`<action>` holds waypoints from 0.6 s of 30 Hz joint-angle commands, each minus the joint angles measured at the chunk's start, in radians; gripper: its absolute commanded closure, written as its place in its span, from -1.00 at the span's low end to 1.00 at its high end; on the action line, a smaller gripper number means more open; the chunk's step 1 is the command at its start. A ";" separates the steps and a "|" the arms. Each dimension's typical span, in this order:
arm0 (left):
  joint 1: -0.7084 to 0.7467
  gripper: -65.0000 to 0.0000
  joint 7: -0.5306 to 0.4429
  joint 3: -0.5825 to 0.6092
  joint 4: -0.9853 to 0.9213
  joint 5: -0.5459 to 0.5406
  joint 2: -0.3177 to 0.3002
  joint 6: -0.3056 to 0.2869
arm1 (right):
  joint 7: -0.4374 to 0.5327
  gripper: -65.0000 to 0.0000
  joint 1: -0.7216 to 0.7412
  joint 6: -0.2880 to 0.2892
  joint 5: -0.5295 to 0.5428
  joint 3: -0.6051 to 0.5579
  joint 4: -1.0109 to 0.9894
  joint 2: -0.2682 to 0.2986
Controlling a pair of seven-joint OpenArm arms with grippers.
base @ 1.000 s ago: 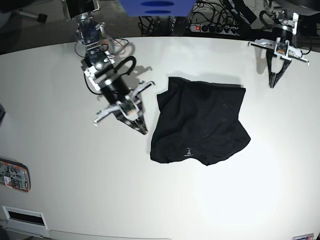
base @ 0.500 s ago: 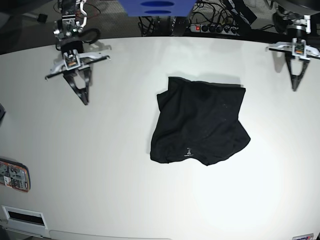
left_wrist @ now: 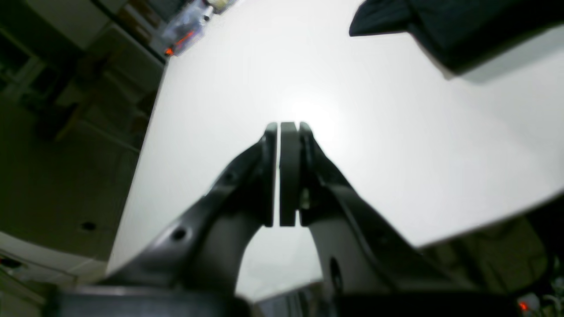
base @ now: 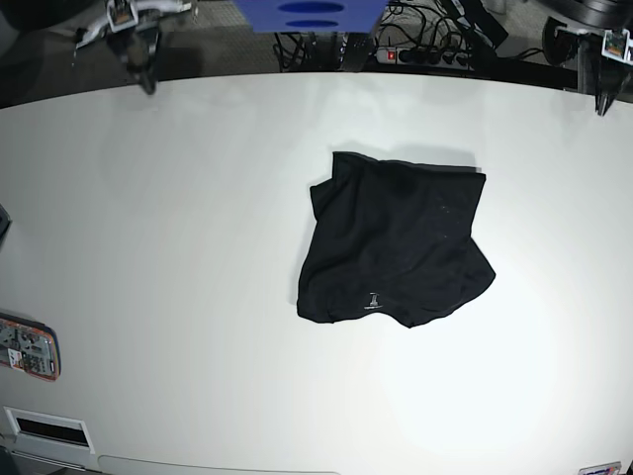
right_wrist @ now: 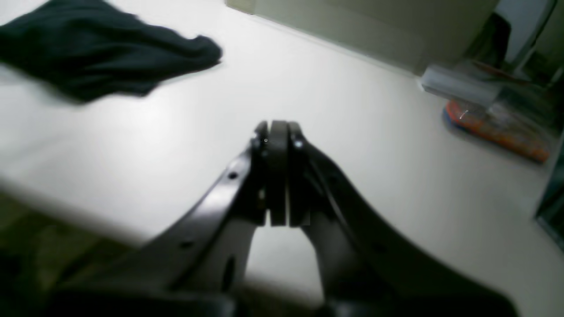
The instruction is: Fold the T-shirt properly
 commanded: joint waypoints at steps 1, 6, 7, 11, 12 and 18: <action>0.054 1.00 -0.022 0.008 -0.016 -0.014 -0.006 0.002 | 0.051 1.00 -0.038 -0.001 0.018 0.006 -0.016 0.008; 0.085 1.00 -0.021 0.091 -0.204 0.061 -0.035 0.002 | 0.085 1.00 -0.098 -0.001 0.018 0.009 -0.168 0.008; 0.080 1.00 -0.021 0.103 -0.249 0.078 -0.040 0.002 | 0.085 1.00 -0.098 -0.001 0.018 0.009 -0.204 0.008; -0.029 1.00 -0.021 0.223 -0.444 0.141 -0.043 0.002 | 0.079 1.00 -0.097 -0.001 0.018 0.004 -0.348 0.008; -0.055 1.00 -0.019 0.247 -0.500 0.164 -0.043 0.002 | 0.079 1.00 -0.095 -0.001 0.018 0.003 -0.386 0.008; -0.369 1.00 -0.018 0.402 -1.060 0.264 -0.046 0.002 | -0.035 1.00 -0.040 -0.001 -0.137 0.001 -0.647 0.009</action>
